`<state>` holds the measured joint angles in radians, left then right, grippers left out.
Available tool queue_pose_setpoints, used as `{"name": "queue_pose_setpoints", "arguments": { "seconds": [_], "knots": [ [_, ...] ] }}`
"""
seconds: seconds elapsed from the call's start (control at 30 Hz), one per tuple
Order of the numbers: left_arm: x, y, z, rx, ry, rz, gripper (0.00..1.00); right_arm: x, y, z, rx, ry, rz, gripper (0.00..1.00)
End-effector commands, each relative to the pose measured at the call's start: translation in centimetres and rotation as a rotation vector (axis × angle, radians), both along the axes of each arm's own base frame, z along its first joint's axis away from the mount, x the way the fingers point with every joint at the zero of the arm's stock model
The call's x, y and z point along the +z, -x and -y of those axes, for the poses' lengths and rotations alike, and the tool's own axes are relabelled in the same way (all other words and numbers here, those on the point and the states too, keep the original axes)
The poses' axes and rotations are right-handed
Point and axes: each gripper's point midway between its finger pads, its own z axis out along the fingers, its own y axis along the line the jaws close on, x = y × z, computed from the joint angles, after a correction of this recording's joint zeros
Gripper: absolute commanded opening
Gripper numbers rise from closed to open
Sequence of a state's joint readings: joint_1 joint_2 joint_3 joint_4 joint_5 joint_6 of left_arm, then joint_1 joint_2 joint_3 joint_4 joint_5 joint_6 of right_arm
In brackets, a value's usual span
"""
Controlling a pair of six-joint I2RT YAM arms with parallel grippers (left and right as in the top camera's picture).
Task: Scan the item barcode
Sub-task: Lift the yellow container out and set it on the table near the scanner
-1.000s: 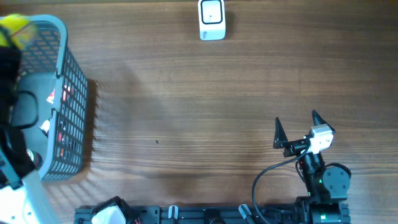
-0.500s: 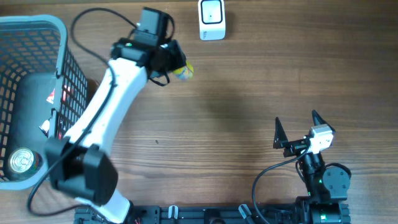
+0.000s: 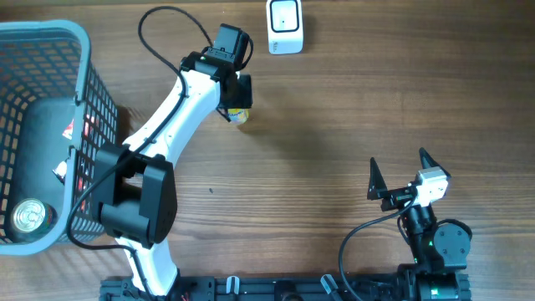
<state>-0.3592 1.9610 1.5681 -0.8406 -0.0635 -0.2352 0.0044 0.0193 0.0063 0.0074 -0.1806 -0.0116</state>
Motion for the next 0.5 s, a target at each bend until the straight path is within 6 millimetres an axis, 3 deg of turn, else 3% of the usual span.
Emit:
{"name": "queue_pose_setpoints", "arguments": {
  "seconds": [0.0,0.27,0.47],
  "knots": [
    [-0.2,-0.1,0.3,-0.261,-0.077,0.013,0.52,0.3,0.0,0.0,-0.002,-0.012,0.01,1.0],
    [0.4,-3.9,2.0,-0.318,-0.052,0.171,0.5,0.3,0.0,0.0,-0.002,-0.012,0.01,1.0],
    [-5.9,-3.9,2.8,-0.335,-0.029,0.068,0.51,0.3,0.0,0.0,-0.002,-0.012,0.01,1.0]
  ]
}}
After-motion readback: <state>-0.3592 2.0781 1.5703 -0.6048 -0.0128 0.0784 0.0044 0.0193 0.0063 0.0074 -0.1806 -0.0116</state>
